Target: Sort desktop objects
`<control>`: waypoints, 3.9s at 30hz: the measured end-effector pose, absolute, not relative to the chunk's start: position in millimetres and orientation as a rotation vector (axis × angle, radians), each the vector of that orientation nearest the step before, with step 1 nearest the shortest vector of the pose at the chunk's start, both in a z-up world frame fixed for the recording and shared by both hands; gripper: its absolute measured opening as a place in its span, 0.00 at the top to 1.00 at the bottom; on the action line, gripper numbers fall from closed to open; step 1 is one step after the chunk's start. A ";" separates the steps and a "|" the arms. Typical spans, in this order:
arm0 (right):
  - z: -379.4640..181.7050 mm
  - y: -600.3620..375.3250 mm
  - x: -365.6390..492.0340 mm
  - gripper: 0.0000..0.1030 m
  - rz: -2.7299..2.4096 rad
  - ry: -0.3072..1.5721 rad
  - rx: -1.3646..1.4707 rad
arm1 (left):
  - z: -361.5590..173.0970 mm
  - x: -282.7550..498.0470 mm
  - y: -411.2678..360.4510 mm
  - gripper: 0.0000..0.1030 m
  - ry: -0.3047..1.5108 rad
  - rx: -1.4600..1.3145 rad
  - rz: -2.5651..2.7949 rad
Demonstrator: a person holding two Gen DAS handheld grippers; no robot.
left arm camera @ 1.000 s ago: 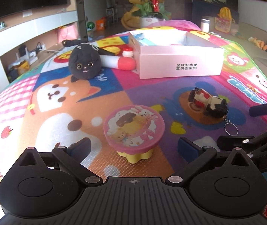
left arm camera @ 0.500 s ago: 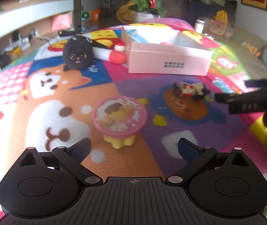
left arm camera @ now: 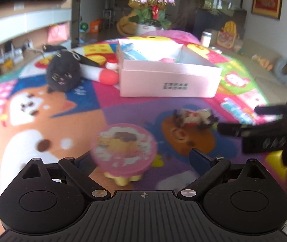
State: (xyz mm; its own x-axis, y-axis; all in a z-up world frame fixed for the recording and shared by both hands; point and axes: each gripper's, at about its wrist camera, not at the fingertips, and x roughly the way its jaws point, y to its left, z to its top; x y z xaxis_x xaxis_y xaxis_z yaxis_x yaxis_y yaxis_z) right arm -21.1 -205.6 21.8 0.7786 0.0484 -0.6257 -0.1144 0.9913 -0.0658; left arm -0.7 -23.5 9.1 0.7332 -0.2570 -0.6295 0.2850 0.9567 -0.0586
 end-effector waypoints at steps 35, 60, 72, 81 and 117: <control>53.9 -212.2 -60.7 0.34 0.216 0.707 -0.105 | 37.9 -12.0 -34.6 0.47 0.592 0.172 -0.315; 146.6 -218.2 88.2 0.26 0.130 0.401 -0.013 | 32.2 58.5 59.0 0.06 0.629 -0.050 -0.038; 103.5 -179.5 100.0 0.59 0.184 0.612 -0.071 | 2.5 44.5 50.0 0.04 0.624 -0.011 -0.069; 60.7 -180.4 134.0 0.59 0.168 0.805 0.065 | 3.9 43.7 50.9 0.03 0.620 -0.026 -0.070; 91.1 -22.1 305.1 0.49 0.297 0.941 0.060 | 9.0 17.2 109.6 0.08 0.584 -0.162 -0.156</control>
State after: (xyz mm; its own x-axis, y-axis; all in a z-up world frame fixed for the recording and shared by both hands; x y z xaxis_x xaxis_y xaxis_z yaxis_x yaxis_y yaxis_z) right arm 305.1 -22.1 91.1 0.5515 0.2768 -0.7869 -0.2249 0.9577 0.1793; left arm 17.2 109.6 9.0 0.8234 -0.1916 -0.5341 0.1001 0.9756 -0.1956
